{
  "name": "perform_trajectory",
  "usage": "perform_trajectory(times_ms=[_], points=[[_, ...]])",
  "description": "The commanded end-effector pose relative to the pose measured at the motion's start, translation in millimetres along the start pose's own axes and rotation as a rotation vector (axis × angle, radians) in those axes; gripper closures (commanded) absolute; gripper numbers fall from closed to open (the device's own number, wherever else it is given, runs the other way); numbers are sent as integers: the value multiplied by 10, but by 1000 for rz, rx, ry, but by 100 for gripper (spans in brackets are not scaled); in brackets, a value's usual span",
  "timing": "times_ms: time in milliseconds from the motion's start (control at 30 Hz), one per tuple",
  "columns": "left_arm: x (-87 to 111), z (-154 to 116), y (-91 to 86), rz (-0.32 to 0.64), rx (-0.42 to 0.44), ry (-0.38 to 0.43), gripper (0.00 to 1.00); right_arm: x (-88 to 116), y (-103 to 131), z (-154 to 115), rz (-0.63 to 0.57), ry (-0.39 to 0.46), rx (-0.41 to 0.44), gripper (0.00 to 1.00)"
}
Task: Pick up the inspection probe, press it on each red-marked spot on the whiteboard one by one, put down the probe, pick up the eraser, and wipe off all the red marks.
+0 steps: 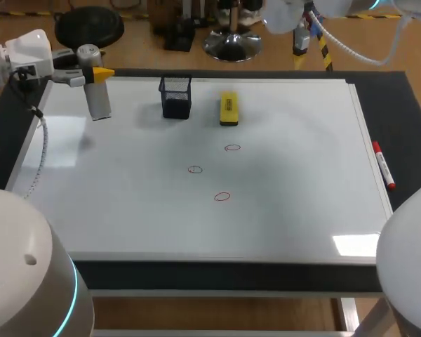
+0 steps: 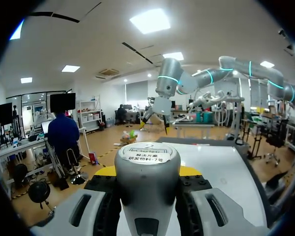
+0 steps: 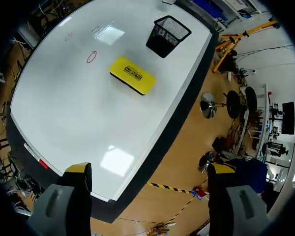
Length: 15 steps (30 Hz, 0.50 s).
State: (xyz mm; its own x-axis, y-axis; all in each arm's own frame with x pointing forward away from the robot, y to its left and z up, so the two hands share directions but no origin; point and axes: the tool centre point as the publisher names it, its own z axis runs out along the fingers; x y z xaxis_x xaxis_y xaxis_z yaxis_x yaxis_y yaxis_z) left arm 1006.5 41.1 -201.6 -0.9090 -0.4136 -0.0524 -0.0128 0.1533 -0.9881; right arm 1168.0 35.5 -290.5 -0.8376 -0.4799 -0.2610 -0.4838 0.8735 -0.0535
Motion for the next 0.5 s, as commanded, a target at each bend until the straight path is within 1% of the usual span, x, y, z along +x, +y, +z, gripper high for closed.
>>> perform_trajectory(times_ms=[33,167,233,500], points=[[10,3,-6,2,2,-4,100,-35,17,-21,-1,172,23,0],[10,3,-6,2,2,-4,100,-35,17,-21,-1,172,23,0],[10,3,-6,2,2,-4,100,-52,81,57,-49,205,3,0],[10,3,-6,2,2,-4,100,24,304,299,-233,210,-92,0]])
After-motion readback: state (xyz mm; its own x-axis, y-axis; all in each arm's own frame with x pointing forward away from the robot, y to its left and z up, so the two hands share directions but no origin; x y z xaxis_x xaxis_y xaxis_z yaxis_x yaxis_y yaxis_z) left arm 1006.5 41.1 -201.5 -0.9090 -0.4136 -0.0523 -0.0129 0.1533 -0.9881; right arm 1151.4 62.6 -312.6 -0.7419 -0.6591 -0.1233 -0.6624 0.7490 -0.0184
